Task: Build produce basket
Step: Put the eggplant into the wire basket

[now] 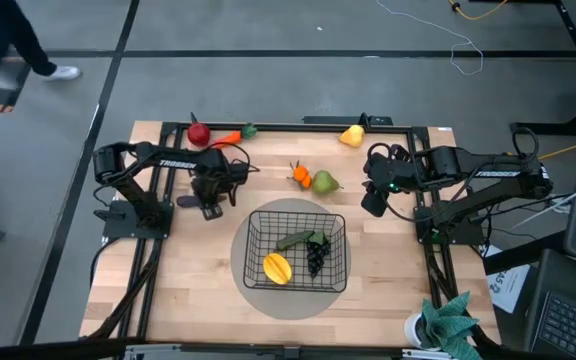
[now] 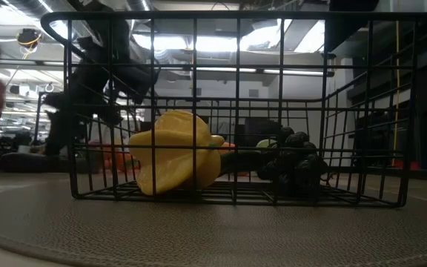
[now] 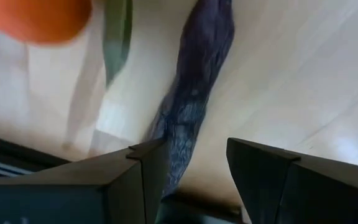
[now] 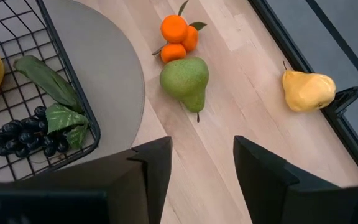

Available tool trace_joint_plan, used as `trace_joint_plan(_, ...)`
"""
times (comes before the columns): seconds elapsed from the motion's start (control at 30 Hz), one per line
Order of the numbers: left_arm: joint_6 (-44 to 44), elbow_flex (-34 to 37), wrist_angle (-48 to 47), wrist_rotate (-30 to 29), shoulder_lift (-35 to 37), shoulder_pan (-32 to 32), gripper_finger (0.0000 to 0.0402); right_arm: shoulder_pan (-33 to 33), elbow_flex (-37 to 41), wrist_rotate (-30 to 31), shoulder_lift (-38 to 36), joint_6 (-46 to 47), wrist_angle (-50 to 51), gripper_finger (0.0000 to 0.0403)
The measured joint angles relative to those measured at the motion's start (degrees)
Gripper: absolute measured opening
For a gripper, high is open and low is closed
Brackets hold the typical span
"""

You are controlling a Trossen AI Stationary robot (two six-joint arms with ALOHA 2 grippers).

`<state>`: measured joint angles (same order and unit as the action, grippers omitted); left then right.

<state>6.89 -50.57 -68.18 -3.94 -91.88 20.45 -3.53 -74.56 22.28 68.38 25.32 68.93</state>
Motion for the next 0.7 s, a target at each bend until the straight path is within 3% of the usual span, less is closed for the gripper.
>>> trace_joint_plan(0.17,-0.04,1.42,0.55,-3.91,0.02,0.02,0.0153,0.02,0.00,0.00,0.00,-0.09,-0.01,0.0161)
trace_joint_plan(0.7,-4.15,5.66,8.99,-3.96,0.33,0.20,0.0154,0.02,0.00,0.00,-0.01,0.13,-0.02,0.0161)
